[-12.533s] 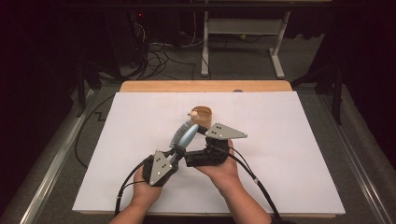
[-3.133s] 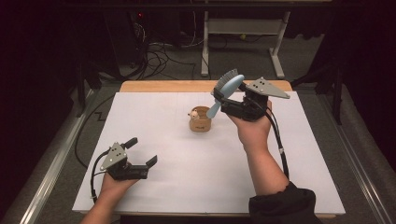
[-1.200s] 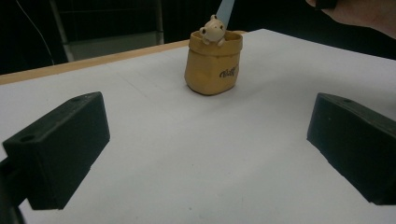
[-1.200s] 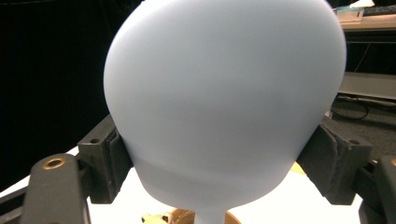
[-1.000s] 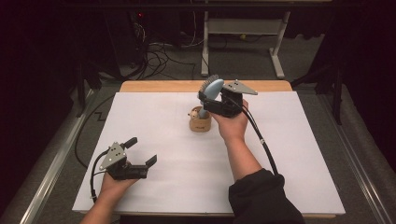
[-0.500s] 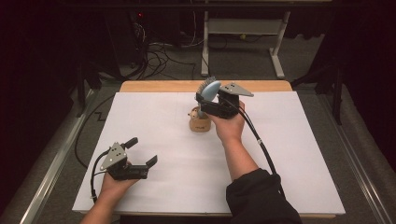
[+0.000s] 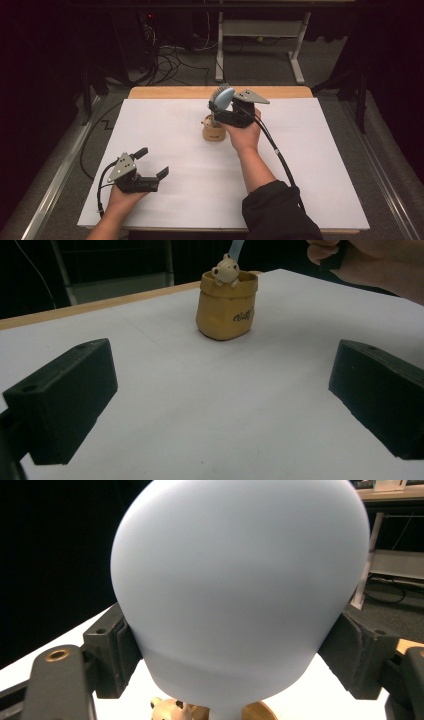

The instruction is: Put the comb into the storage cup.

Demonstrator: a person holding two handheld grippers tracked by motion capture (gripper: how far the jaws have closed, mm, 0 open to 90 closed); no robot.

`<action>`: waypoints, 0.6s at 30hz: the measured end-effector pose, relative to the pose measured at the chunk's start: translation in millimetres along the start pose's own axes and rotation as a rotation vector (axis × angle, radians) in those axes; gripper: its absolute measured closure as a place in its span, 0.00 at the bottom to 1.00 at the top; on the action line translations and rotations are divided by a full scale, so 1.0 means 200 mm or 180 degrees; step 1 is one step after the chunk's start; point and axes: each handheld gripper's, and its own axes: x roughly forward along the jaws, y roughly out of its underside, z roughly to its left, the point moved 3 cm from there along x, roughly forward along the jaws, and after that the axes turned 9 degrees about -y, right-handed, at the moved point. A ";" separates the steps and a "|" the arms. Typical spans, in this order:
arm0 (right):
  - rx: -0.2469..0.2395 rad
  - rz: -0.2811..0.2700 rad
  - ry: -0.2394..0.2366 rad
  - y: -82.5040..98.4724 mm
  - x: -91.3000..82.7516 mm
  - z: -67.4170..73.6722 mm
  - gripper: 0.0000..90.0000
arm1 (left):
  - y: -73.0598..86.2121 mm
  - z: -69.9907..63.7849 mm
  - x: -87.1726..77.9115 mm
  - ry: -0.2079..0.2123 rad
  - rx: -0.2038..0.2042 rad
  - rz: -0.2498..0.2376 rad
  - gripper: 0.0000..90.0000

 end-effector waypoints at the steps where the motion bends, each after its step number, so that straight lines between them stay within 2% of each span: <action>1: 0.0009 -0.0007 -0.0002 0.00 0.00 0.00 0.23 | 0.00 0.00 0.00 0.0000 -0.0005 -0.0002 0.00; 8: 0.0060 0.0009 -0.0012 0.00 0.00 -0.02 0.22 | 0.00 0.00 0.00 -0.0002 0.0001 -0.0001 0.00; 12: 0.0025 0.0041 0.0035 0.00 -0.01 -0.03 0.20 | 0.00 0.00 0.00 0.0001 0.0011 0.0005 0.00; 18: 0.0100 0.0067 0.0085 0.00 -0.02 -0.05 0.18 | 0.00 0.00 0.00 0.0000 0.0002 0.0009 0.00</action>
